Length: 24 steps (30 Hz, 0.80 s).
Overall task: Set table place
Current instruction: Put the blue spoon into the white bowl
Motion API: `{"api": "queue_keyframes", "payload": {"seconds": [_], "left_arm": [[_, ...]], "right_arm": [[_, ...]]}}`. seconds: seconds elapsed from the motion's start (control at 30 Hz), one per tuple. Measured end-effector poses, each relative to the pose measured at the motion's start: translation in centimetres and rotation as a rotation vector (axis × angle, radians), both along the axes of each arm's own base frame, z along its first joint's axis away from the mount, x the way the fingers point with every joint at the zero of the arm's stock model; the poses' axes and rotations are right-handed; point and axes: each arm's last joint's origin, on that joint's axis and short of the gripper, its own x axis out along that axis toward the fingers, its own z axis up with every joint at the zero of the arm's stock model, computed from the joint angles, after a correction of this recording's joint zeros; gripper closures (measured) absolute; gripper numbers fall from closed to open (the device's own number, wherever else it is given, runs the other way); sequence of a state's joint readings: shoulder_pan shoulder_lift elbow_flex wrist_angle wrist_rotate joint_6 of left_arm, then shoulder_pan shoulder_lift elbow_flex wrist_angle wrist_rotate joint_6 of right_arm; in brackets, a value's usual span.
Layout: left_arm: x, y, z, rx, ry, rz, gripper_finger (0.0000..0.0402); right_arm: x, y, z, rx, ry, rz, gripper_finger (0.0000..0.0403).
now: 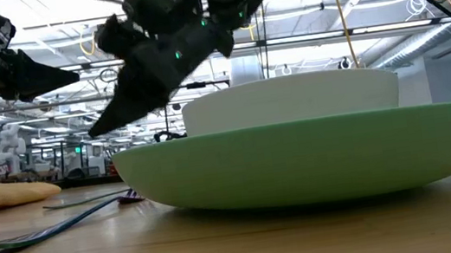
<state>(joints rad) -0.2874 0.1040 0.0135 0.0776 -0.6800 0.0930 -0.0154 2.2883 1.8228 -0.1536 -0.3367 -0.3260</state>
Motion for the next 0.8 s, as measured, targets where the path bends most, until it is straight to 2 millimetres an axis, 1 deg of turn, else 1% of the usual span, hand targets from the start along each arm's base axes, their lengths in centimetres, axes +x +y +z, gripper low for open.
{"api": "queue_keyframes", "payload": {"seconds": [0.07,0.2,0.37,0.7,0.8], "left_arm": [[0.0,0.0,0.0,0.000,0.000,0.000,0.0366],[0.0,0.0,0.0,0.000,0.000,0.000,0.0366],[0.0,0.0,0.0,0.000,0.000,0.000,0.0366],[0.0,0.0,0.0,0.003,0.001,0.000,0.0366],[0.0,0.0,0.0,0.005,0.002,0.000,0.0366]], "right_arm": [[-0.1,-0.1,-0.5,0.010,-0.002,-0.011,0.0241],[-0.2,-0.2,-0.9,0.017,-0.029,-0.018,0.0241],[-0.5,-0.6,-1.7,0.014,0.002,-0.022,0.0241],[-1.2,-0.5,-2.9,-0.038,0.025,0.032,0.0241],[-1.2,-0.7,-2.9,-0.037,0.024,0.028,0.0241]]}}
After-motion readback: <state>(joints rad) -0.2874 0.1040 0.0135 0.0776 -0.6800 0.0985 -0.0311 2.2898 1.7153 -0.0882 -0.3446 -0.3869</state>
